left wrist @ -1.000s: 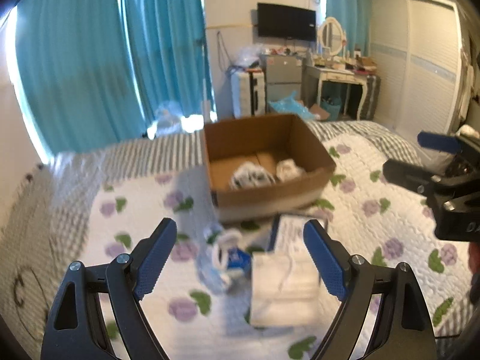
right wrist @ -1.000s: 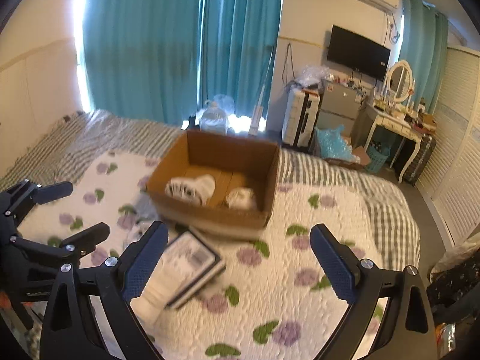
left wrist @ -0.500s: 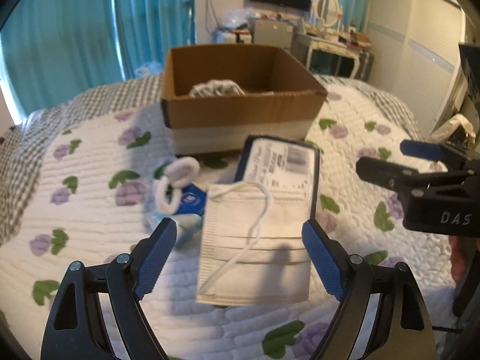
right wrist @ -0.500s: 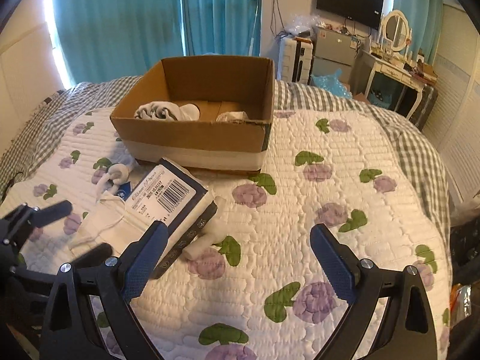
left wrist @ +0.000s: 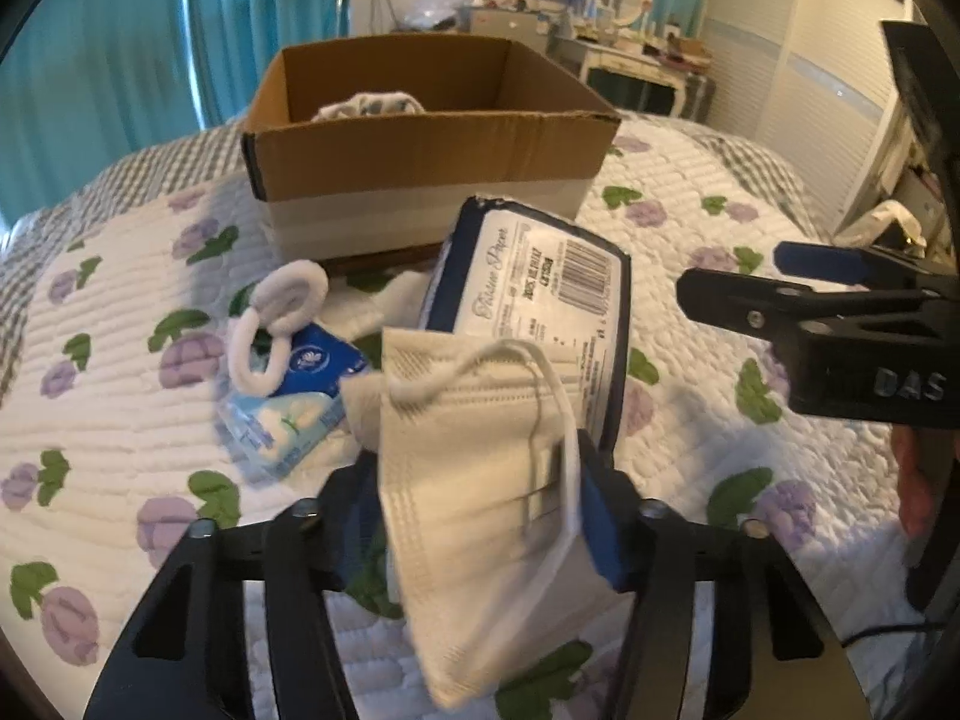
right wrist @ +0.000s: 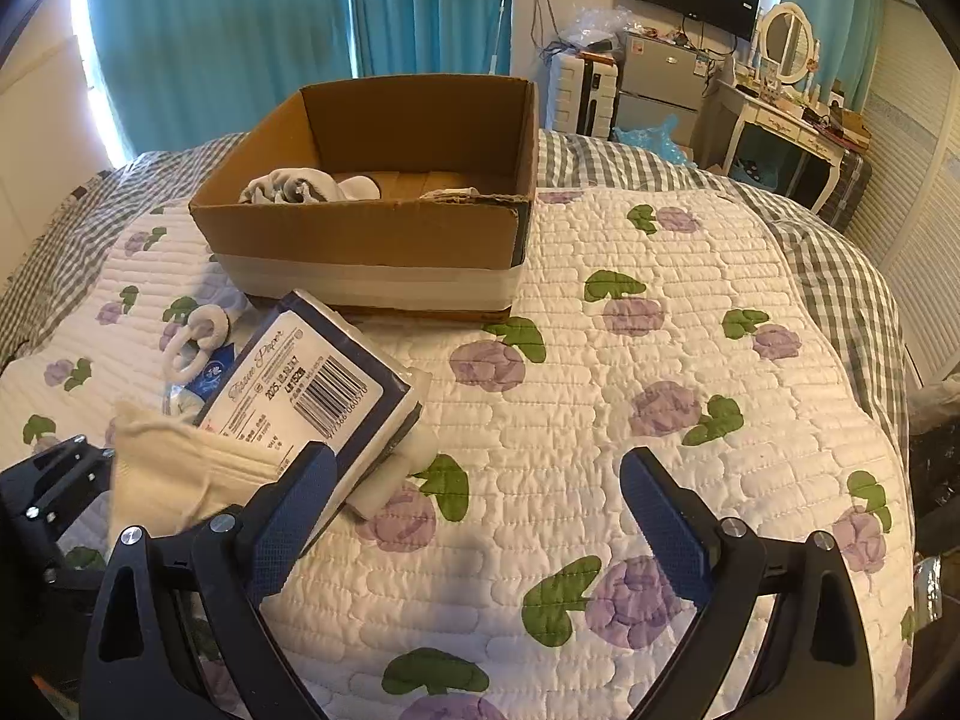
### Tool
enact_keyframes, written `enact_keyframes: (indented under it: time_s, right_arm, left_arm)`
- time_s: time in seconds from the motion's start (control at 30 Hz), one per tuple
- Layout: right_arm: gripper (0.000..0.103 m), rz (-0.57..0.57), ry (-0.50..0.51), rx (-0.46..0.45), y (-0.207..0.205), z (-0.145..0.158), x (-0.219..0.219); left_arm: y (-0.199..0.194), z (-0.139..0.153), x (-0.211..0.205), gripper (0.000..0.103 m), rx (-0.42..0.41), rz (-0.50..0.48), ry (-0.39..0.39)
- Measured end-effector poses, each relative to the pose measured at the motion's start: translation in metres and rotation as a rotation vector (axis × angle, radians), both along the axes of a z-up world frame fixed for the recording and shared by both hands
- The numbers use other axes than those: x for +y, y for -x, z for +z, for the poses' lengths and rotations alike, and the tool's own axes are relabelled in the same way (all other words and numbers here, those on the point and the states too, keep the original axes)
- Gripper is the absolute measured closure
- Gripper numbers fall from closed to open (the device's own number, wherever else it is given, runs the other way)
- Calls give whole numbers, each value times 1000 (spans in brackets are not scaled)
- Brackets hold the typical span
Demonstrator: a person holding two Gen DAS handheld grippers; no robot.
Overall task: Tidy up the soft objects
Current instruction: 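Grasp the white face mask with the left tool while the right tool grasps the mask pack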
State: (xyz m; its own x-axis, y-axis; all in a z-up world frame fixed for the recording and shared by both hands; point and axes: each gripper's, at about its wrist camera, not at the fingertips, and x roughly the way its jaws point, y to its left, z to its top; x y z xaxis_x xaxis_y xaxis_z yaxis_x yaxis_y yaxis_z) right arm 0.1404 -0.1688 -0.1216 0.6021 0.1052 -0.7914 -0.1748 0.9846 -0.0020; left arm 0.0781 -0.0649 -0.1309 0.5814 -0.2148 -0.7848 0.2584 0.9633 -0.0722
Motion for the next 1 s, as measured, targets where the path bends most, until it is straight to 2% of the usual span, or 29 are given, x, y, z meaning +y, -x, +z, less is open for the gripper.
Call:
enact_keyframes:
  time_s: [0.07, 0.13, 0.2, 0.57, 0.77, 0.93, 0.97, 1.0]
  right_arm:
    - [7, -1, 2, -1, 1, 0, 1]
    - [7, 0, 9, -6, 2, 1, 3]
    - [7, 8, 14, -14, 6, 3, 7]
    - [7, 92, 12, -52, 32, 10, 52]
    - [7, 179, 48, -28, 37, -5, 92]
    - [7, 185, 74, 30, 28, -32, 107]
    - [9, 183, 77, 38, 26, -36, 108]
    - [17, 181, 75, 42, 25, -40, 109]
  left_arm:
    - [6, 4, 6, 67, -1, 1, 10]
    - [9, 7, 11, 84, -8, 7, 18]
    - [12, 11, 15, 95, -18, 10, 12]
    - [23, 39, 55, 95, -88, 60, 16]
    - [20, 30, 77, 95, -72, 103, 24]
    - [18, 18, 88, 95, -46, 122, 22]
    - [17, 15, 91, 95, -40, 125, 31]
    - [17, 15, 93, 95, -38, 125, 36]
